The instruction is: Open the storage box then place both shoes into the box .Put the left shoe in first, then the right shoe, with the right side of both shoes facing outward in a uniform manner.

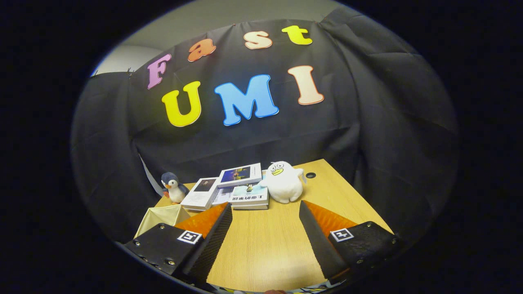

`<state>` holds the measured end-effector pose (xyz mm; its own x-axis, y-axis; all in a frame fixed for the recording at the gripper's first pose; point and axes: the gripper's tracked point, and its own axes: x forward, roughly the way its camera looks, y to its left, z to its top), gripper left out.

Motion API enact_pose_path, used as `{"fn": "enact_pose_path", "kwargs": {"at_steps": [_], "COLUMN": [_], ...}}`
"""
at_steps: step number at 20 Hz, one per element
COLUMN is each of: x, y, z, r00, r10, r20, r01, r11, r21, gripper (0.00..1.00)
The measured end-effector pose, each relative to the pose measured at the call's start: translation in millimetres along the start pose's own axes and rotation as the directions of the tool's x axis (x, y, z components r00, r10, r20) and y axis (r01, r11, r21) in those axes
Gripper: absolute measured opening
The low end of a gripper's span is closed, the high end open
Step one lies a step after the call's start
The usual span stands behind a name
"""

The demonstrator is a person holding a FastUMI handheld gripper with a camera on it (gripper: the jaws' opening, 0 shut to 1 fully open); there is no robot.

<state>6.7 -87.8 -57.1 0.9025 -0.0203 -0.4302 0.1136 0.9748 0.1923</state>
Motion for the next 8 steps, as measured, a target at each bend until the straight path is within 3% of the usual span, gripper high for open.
{"fn": "enact_pose_path", "kwargs": {"at_steps": [8], "x": [-28.1], "y": [-15.3], "z": [30.6], "r00": [0.98], "r10": [-0.052], "r20": [0.19], "r01": [0.063], "r11": [0.997], "r21": [-0.053], "gripper": [0.99]}}
